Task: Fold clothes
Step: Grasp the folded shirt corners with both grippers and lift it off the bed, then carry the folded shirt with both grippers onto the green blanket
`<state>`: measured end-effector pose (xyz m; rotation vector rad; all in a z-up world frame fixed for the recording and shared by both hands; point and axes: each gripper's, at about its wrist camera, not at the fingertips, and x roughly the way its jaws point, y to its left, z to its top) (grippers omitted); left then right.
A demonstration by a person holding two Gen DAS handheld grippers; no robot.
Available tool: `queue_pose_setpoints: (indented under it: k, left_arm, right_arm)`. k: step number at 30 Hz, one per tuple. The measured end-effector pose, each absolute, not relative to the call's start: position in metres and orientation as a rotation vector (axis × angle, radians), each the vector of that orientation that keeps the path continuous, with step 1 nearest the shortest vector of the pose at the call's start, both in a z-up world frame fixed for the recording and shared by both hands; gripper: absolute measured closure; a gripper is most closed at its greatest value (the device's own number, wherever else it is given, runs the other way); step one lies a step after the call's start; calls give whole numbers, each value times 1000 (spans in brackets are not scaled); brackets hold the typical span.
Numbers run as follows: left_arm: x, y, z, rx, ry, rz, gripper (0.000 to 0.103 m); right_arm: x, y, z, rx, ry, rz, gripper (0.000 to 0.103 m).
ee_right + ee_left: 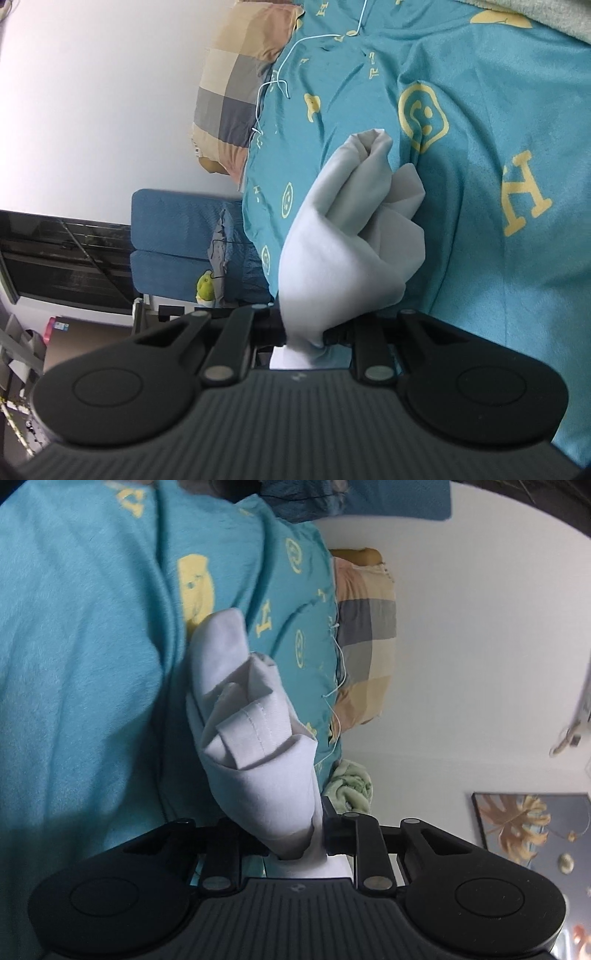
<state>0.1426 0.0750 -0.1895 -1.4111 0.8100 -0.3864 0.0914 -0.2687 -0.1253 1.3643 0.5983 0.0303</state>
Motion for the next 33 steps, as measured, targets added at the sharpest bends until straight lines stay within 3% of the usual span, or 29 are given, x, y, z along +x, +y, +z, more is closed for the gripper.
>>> queue_pose_setpoints:
  k: [8,14,28,33]
  left_arm:
    - [111,65,-111,-1333,793,-413,79]
    - [132,-3,-39,-1237,844,-496,79]
    - [213,-340,83,-1128,873,-966,79]
    - [178,-442,58,-1035,890,-1121,79]
  right_arm:
    - [58,-280,-98,1393,538,83,84]
    - [29,-335,-56,1377,449,90,84]
    - [5,-590,96,1136,150,-168,84]
    - [-20,-665,128,986,71,-284,84]
